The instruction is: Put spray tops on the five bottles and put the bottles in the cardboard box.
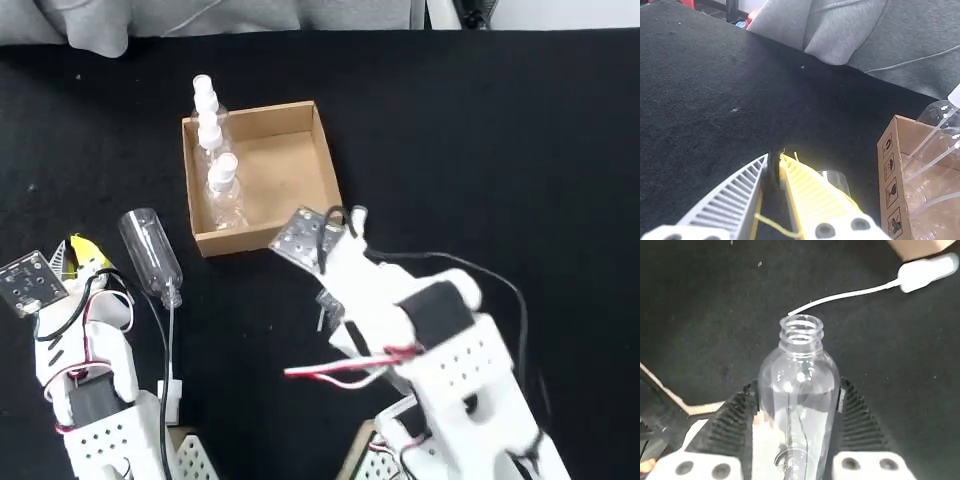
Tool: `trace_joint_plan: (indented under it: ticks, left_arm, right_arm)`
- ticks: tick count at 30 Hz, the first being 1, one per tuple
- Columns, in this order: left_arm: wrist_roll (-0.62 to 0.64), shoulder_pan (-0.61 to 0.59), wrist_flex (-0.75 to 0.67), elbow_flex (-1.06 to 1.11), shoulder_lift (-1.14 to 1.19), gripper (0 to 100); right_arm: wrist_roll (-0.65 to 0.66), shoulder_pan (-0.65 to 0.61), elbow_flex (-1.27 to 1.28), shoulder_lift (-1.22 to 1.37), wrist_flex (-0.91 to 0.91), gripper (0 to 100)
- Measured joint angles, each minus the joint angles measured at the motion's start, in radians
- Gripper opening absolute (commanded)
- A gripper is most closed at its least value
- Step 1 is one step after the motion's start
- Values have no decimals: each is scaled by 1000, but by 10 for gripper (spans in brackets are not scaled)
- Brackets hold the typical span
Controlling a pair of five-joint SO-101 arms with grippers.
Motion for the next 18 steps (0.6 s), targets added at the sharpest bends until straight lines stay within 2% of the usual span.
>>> trace_joint_plan:
  ticks: [13,18]
  left_arm:
    - [0,0,0,0,0,30]
    - [0,0,0,0,0,30]
  right_arm:
    - [0,-2,0,-212,-52,81]
    - [-54,83,0,-255,-135,81]
